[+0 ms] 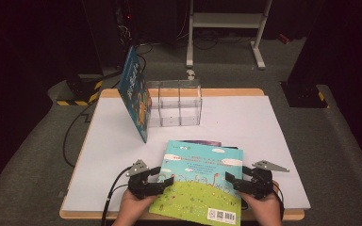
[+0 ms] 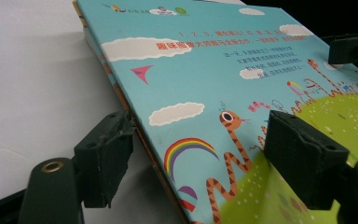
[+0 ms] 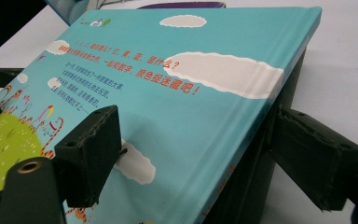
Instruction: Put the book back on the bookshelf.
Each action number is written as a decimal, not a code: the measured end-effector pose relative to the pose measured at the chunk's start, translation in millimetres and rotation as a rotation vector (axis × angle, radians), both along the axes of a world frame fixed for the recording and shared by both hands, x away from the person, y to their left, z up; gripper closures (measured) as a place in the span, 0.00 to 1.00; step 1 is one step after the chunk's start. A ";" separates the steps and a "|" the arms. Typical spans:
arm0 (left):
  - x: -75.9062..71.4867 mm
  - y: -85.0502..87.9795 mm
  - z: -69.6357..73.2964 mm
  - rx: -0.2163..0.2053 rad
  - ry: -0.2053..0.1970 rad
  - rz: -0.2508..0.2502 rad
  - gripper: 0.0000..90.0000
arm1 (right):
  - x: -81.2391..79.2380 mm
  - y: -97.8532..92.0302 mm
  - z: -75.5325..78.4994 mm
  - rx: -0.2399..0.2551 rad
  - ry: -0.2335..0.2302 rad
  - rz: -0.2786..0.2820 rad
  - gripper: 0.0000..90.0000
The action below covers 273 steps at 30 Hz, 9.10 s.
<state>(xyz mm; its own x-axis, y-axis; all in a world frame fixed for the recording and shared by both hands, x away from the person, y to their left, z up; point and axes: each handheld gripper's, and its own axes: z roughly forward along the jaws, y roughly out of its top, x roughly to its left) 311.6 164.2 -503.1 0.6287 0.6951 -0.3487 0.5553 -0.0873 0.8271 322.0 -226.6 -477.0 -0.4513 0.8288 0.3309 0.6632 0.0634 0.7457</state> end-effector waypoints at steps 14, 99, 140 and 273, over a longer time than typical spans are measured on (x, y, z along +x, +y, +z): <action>11.1 -23.8 5.8 0.104 -0.065 -0.060 0.54 | 33.8 11.1 23.1 -0.051 -0.046 0.037 0.26; 51.6 -2.8 97.7 -0.028 -0.367 0.195 0.57 | 22.8 12.4 108.4 -0.031 -0.457 -0.022 0.61; 48.2 -2.4 86.6 -0.017 -0.480 0.177 0.43 | 12.4 12.4 116.0 0.025 -0.583 0.149 0.50; -36.5 -28.2 122.1 -0.070 -0.413 0.057 0.25 | -49.0 138.6 65.6 0.113 -0.470 0.432 0.69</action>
<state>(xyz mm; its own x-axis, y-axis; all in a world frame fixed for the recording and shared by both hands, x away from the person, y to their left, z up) 275.1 136.0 -381.0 0.6867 0.7164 -0.1231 0.1785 -0.0021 0.9839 273.0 -88.0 -411.4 -0.8543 0.5117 0.0916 0.1970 0.1557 0.9680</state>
